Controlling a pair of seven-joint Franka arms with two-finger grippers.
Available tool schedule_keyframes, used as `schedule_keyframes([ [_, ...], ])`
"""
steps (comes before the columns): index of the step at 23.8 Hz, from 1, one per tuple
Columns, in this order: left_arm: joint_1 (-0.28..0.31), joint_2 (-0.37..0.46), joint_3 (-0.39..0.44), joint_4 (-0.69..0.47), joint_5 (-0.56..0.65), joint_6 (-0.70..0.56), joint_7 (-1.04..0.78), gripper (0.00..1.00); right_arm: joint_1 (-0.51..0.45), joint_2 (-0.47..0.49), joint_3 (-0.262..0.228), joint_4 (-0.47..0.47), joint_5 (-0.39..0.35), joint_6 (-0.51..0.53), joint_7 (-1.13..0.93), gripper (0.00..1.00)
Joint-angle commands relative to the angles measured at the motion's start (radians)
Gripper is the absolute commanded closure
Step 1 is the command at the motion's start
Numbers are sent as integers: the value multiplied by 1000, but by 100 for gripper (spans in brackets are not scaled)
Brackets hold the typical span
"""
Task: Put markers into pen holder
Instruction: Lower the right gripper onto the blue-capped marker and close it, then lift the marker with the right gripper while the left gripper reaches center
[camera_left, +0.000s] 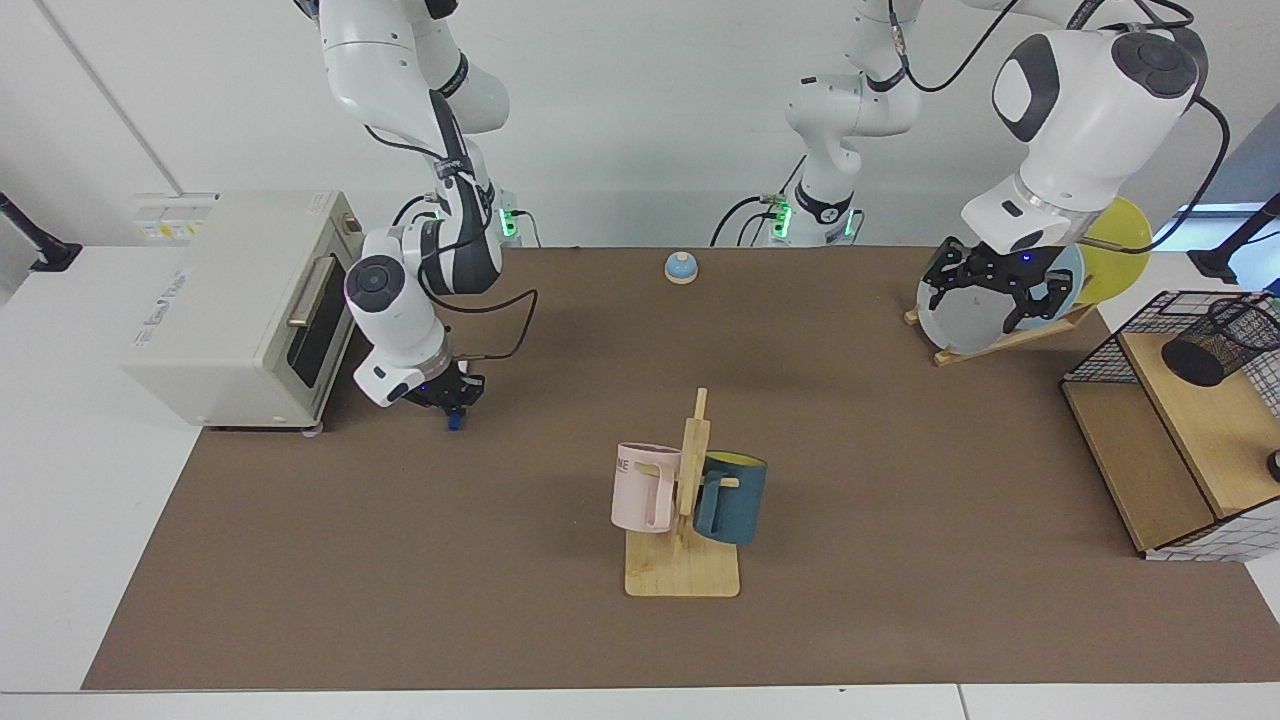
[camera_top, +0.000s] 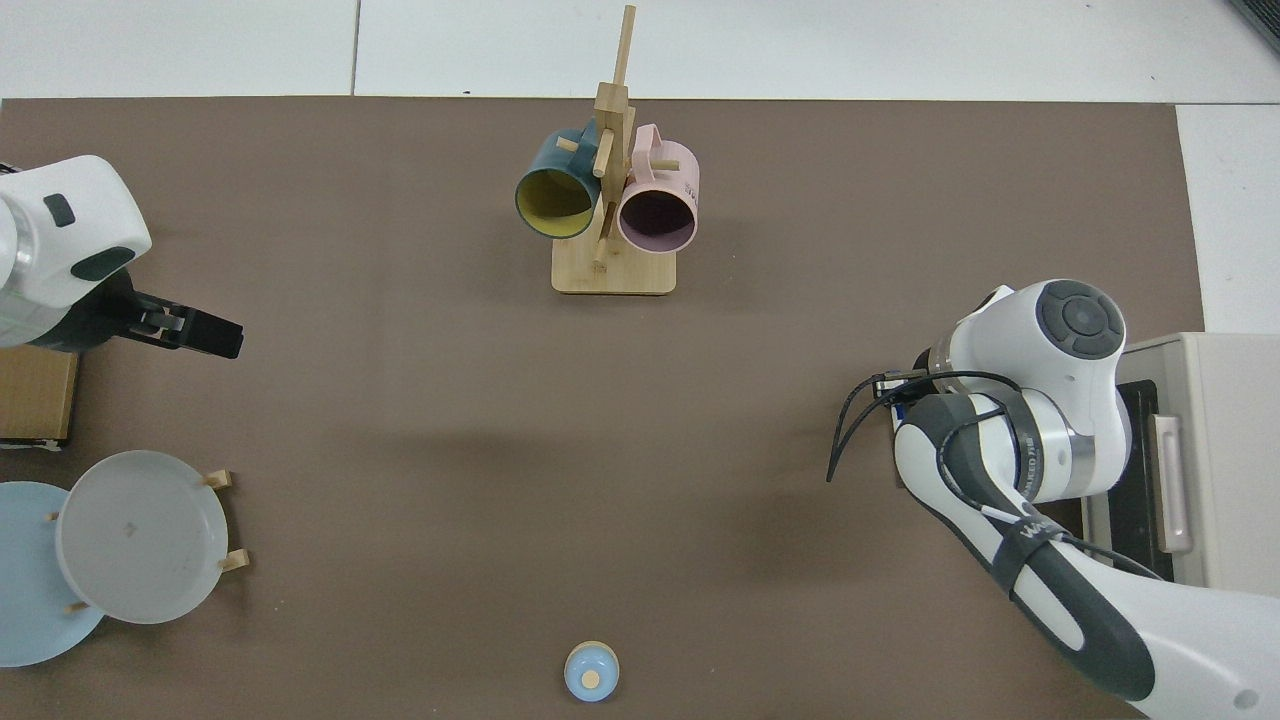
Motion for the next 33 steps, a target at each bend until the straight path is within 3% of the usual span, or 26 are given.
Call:
schedule_keyframes([
  [1,-2,-27,2,-38,8,48,215,0,-15,-2,11,69,88,-85,39,100],
  [4,-7,-28,1,-41,9,44,271,0,-12,-2,9,127,177,-150,129,100],
  [7,-7,-44,-1,-65,6,32,314,0,1,-10,11,187,186,-197,233,100],
  [12,-7,-67,-10,-99,-2,19,427,0,24,-9,12,357,185,-413,408,100],
  [15,-14,-64,-18,-98,0,39,602,0,63,2,12,438,193,-476,496,100],
  [18,-33,-61,-22,-91,0,56,727,0,95,11,12,478,258,-498,618,100],
  [21,-43,-59,-22,-91,0,59,741,0,129,27,12,518,312,-506,720,100],
  [25,-45,-50,-41,-64,-9,30,719,0,149,37,11,527,465,-483,878,100],
  [29,-47,-48,-100,-48,-12,12,656,0,173,65,12,586,562,-478,1020,100],
  [33,-53,-50,-154,-48,-11,27,652,0,187,67,11,583,734,-397,1148,100],
])
